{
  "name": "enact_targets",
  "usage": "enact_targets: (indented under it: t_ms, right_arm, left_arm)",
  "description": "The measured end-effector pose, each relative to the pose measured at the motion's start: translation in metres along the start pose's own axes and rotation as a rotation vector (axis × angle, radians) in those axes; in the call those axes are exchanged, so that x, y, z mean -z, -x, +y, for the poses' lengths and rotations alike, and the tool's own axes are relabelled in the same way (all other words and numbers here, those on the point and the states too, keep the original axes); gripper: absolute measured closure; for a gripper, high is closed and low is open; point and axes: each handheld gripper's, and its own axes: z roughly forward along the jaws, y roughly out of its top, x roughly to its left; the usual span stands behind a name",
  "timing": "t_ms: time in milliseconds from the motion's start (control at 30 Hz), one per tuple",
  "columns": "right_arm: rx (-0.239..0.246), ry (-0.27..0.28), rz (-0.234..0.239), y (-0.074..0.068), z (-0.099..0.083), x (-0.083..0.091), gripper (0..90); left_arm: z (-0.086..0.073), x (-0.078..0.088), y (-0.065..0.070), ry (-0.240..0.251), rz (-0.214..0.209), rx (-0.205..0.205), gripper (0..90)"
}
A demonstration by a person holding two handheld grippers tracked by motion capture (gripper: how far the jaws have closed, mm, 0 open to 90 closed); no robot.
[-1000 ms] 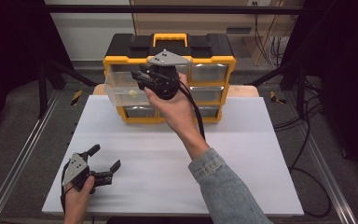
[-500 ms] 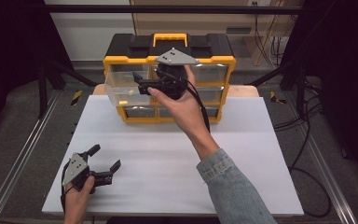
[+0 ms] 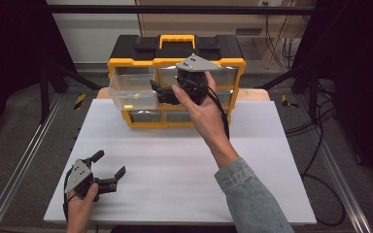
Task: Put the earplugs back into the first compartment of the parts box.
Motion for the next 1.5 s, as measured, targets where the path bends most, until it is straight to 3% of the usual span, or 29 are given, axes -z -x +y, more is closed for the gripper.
enact_targets:
  t_ms: [933,1500]
  right_arm:
    - [-0.035,-0.001,-0.049,0.037,-0.017,0.035,6.4]
    - [-0.068,-0.005,-0.109,0.068,-0.033,0.065,5.8]
  left_arm:
    - [0.0,0.001,-0.002,0.003,0.013,0.005,0.5]
    - [-0.001,0.003,-0.004,0.006,0.02,0.011,0.5]
